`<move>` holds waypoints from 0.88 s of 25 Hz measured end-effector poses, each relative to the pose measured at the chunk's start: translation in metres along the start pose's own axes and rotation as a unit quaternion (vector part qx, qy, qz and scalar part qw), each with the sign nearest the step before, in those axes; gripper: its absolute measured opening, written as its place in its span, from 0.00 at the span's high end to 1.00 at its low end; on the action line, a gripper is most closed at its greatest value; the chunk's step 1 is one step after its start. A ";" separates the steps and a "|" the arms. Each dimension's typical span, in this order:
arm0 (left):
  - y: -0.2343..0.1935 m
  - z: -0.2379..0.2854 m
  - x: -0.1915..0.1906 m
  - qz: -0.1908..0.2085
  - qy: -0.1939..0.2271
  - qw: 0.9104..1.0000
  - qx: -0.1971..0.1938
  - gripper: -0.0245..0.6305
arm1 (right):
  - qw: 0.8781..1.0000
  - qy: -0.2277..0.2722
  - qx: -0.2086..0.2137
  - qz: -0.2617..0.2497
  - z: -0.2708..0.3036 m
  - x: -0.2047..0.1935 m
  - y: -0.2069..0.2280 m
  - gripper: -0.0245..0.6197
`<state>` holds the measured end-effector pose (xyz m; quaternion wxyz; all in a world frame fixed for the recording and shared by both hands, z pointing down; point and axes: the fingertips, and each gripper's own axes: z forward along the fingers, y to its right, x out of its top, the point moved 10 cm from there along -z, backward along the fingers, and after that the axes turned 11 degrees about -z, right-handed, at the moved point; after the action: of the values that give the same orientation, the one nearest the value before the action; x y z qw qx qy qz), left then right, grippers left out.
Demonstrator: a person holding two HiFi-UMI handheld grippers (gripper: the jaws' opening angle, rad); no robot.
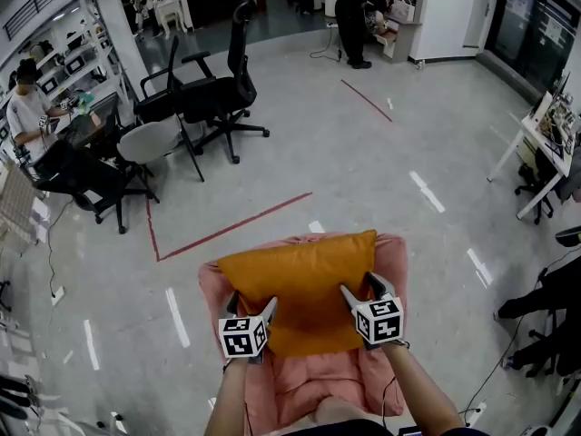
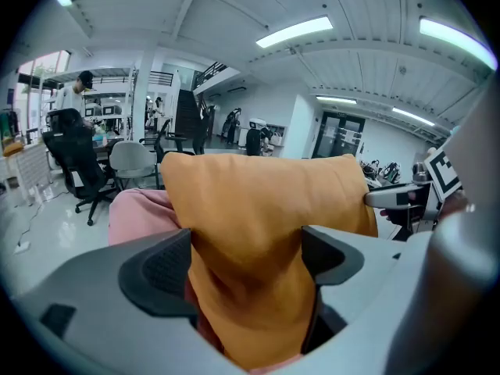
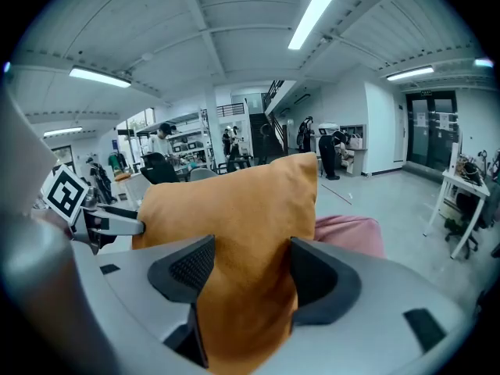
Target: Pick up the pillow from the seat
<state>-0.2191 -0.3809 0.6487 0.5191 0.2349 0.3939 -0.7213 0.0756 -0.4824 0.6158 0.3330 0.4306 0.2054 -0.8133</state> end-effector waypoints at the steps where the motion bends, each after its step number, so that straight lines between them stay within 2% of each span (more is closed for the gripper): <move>1: 0.000 0.002 0.001 -0.001 -0.001 1.000 0.000 0.30 | 1.000 0.001 0.002 0.001 0.001 0.000 0.001 0.51; 7: -0.002 0.008 0.004 -0.006 -0.011 1.000 -0.005 0.30 | 1.000 0.003 0.012 0.001 0.005 0.001 0.004 0.52; 12: 0.001 0.012 0.005 0.006 -0.021 1.000 -0.002 0.32 | 1.000 -0.004 0.030 0.000 0.007 0.001 0.007 0.53; 14: 0.006 0.013 0.007 0.020 -0.025 0.999 -0.005 0.38 | 0.999 -0.003 0.036 -0.001 0.007 0.002 0.007 0.59; 17: 0.011 0.014 0.010 0.035 -0.029 0.999 -0.002 0.47 | 0.999 0.000 0.035 -0.004 0.008 0.004 0.004 0.72; 20: 0.011 0.013 0.010 0.026 -0.032 0.999 -0.006 0.51 | 0.999 0.001 0.038 0.003 0.009 0.004 0.001 0.79; 22: 0.010 0.010 0.009 0.017 -0.032 0.999 -0.011 0.58 | 0.999 0.001 0.041 0.006 0.009 0.003 0.000 0.82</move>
<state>-0.2125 -0.3958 0.6444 0.5456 0.2129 0.3813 -0.7153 0.0693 -0.4889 0.6178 0.3197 0.4462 0.1699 -0.8185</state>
